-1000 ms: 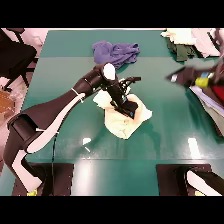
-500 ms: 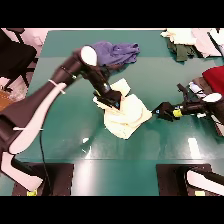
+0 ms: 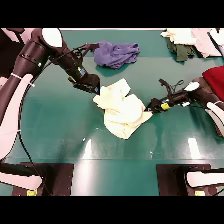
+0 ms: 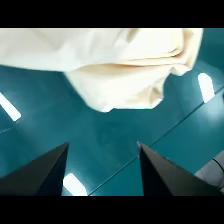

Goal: Fold the shirts.

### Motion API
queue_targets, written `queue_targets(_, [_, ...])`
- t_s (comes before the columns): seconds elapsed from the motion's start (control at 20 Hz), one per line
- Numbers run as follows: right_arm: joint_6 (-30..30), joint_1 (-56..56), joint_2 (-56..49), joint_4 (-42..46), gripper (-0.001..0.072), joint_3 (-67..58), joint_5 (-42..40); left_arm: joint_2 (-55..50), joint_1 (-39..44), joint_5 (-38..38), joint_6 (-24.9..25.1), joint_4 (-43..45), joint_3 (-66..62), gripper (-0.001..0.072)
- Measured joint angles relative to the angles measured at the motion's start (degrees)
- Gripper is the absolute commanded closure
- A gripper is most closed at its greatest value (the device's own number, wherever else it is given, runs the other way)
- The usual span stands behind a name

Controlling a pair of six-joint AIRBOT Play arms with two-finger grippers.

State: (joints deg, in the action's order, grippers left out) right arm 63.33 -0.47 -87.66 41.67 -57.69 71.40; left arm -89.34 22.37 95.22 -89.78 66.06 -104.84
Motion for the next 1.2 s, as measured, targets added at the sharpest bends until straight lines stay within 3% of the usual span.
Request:
queue_targets(0.35, [0.9, 1.6, 9.6, 0.3, 0.0687, -2.9, 6.1, 0.4, -2.5, -4.5, -1.2, 12.4, 6.5, 0.0189])
queue_targets(0.5, [2.6, 1.4, 17.3, 0.2, 0.0687, -3.1, 4.7, 0.4, -2.6, -8.0, -0.7, 4.3, 15.7, 0.0189])
queue_targets(0.75, [5.6, 1.3, 24.5, 0.5, 0.0687, -3.2, 0.7, 0.4, 0.7, -15.4, 7.1, -17.3, 33.9, 0.019])
queue_targets(0.95, [7.0, 1.3, 25.5, 0.3, 0.0687, -3.2, 0.0, 0.4, 7.4, -24.5, 11.3, -23.1, 41.2, 0.019])
queue_targets(1.2, [8.0, 1.4, 25.9, -1.0, 0.0687, -3.2, 0.2, 0.4, 15.2, -41.8, 12.1, -25.2, 43.4, 0.023])
